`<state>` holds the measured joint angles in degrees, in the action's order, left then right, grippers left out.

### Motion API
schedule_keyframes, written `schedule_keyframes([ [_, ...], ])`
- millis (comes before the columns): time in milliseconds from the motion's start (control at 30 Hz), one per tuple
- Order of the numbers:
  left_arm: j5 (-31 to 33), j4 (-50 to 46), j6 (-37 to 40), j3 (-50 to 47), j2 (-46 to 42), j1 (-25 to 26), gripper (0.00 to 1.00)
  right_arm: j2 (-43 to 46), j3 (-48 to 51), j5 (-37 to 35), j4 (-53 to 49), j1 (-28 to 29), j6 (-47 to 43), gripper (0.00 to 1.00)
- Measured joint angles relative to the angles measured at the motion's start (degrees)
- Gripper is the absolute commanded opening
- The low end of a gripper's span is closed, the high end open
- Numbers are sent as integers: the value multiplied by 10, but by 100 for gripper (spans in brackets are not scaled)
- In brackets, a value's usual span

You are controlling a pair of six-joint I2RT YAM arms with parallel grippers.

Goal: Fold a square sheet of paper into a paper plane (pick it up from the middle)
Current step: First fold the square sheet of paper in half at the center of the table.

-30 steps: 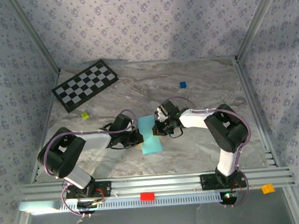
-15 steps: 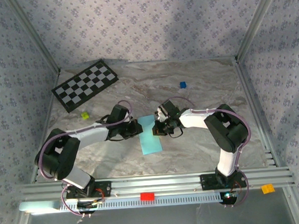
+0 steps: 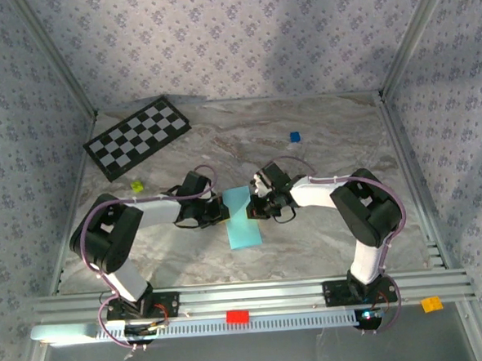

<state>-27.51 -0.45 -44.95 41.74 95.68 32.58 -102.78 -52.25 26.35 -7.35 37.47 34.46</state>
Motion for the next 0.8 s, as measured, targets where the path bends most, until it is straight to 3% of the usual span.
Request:
schedule_keyframes([
  [367,-14,-12,10,62,13,-18,10,0,0,0,-1,-1,0,0],
  [800,-25,-2,12,64,61,-37,9,0,0,0,-2,-1,-4,0],
])
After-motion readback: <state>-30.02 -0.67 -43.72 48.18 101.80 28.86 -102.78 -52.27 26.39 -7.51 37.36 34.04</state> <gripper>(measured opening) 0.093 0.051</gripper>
